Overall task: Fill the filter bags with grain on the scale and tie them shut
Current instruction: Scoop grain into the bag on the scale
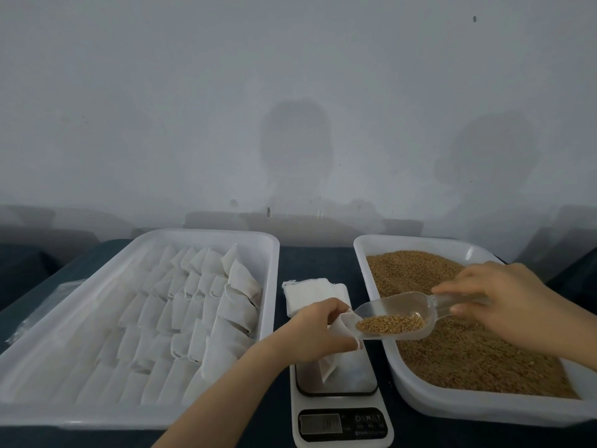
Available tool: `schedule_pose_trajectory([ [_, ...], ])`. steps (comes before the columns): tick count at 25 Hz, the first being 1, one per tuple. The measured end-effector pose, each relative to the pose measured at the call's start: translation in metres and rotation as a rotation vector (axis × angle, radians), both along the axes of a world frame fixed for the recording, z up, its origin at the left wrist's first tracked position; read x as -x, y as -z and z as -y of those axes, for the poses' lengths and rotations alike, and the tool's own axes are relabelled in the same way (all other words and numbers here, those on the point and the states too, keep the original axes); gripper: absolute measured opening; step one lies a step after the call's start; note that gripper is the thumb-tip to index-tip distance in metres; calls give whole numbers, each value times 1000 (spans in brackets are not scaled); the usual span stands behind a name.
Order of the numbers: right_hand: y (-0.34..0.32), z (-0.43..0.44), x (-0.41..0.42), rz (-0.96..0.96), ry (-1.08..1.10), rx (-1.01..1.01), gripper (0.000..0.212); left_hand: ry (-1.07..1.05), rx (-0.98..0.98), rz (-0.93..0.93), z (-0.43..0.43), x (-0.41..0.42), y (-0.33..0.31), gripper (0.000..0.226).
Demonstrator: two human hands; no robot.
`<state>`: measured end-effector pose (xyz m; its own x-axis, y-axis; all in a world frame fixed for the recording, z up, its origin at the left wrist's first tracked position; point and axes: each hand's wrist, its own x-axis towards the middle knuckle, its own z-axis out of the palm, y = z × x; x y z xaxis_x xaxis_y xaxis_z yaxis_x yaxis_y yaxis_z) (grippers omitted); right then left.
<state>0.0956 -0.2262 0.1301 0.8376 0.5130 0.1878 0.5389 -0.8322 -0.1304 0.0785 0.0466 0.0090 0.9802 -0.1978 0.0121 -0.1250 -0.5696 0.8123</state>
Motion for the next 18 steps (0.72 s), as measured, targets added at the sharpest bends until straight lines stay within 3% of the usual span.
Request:
schedule_pose_trajectory([
  [18, -16, -33, -2, 106, -19, 194, 29, 25, -36, -9, 1, 2, -2, 51],
])
